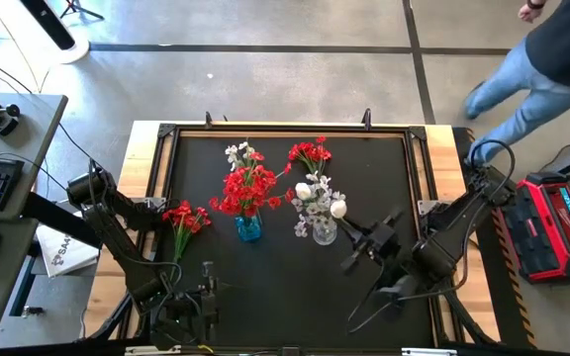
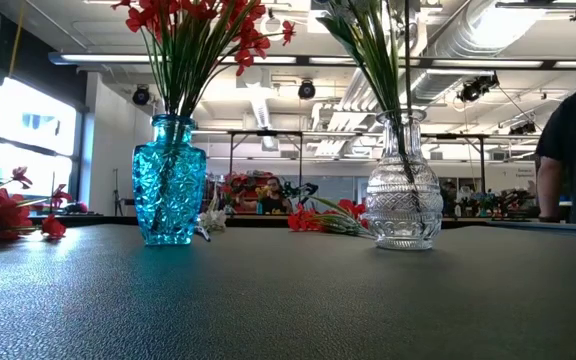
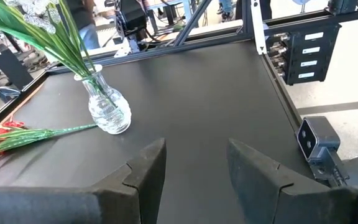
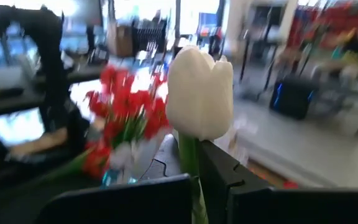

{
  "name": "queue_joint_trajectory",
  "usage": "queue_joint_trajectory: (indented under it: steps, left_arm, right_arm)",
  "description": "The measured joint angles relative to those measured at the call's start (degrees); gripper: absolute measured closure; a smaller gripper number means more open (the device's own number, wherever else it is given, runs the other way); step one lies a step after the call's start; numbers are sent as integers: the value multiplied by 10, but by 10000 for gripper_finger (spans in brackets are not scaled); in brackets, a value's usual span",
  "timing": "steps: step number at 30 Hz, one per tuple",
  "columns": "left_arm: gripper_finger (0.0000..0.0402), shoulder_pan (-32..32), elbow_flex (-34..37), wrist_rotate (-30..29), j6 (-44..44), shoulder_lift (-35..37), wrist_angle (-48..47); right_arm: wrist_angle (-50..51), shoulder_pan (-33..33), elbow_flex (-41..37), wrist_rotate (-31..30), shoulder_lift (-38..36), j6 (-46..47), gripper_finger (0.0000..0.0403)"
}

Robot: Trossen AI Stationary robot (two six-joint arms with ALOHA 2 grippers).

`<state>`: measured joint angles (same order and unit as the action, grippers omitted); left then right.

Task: Sort flowers into vase by color
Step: Put the white flower into the transparent vase, then put the red flowers into the blue vase

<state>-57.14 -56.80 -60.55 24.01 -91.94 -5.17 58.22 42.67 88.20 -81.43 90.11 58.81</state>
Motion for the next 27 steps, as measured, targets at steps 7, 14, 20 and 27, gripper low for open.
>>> queue_joint_trajectory:
  steps: [7, 14, 20, 27]
  left_arm:
    - [245, 1, 0, 0, 0, 0, 3]
    - [245, 1, 0, 0, 0, 0, 3]
    - [245, 1, 0, 0, 40, 0, 2]
    - [245, 1, -1, 115, 195, 11, -80]
  right_arm:
    - [84, -42, 0, 157, 0, 68, 393]
    - [132, -72, 1, 307, -7, 69, 289]
    - [154, -79, 10, 422, -20, 73, 204]
    - [158, -22, 6, 438, -22, 112, 188]
